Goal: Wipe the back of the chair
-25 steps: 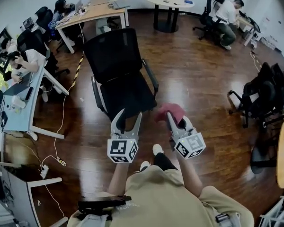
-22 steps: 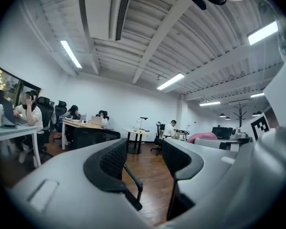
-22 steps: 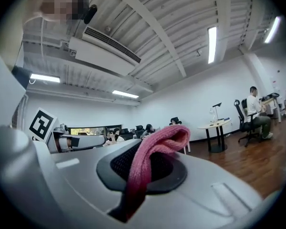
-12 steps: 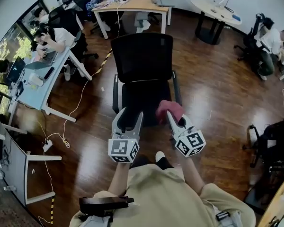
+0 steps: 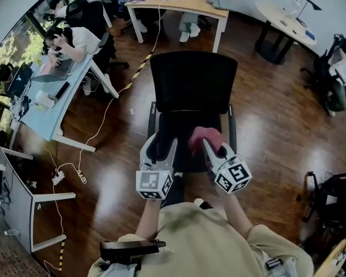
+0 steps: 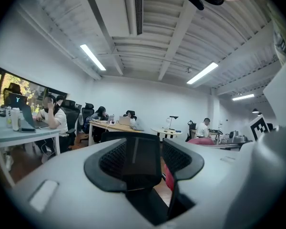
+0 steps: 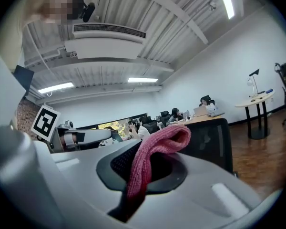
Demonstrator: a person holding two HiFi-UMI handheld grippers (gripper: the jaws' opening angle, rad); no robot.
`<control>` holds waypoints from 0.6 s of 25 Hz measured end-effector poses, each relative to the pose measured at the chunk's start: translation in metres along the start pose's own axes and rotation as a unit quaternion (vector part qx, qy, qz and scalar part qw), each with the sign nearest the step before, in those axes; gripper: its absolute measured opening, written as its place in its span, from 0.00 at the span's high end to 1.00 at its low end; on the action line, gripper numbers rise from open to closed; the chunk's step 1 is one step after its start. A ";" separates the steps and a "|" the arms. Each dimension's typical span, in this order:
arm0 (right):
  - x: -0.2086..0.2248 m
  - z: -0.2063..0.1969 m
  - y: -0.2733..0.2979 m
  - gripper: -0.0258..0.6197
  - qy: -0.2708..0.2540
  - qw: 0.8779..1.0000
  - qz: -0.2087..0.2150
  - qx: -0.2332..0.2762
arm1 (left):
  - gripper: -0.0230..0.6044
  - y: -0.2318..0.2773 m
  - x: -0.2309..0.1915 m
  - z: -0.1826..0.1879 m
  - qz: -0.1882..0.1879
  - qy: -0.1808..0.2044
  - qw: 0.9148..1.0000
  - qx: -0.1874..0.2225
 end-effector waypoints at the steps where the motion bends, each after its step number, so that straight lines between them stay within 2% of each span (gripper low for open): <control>1: 0.005 0.003 0.017 0.94 -0.003 1.000 -0.001 -0.002 | 0.61 0.015 -0.013 0.000 -0.001 0.005 1.000 0.003; 7: 0.032 0.023 0.123 0.93 -0.013 1.000 -0.004 -0.007 | 0.59 0.096 -0.089 -0.002 -0.021 0.012 1.000 0.017; 12: 0.060 0.028 0.211 0.93 -0.035 0.998 0.032 -0.041 | 0.59 0.139 -0.124 -0.013 -0.024 -0.001 1.000 0.002; 15: 0.075 0.028 0.267 0.93 -0.053 0.994 0.071 -0.060 | 0.58 0.154 -0.136 -0.024 -0.019 -0.007 1.000 -0.009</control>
Point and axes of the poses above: the fingertips, and each gripper's own axes: y forward along the fingers, x to its right, z out of its top, the point moved 6 cm from there along -y, backward along the fingers, and after that the axes turned 12 degrees about y, right-handed, at the moved point
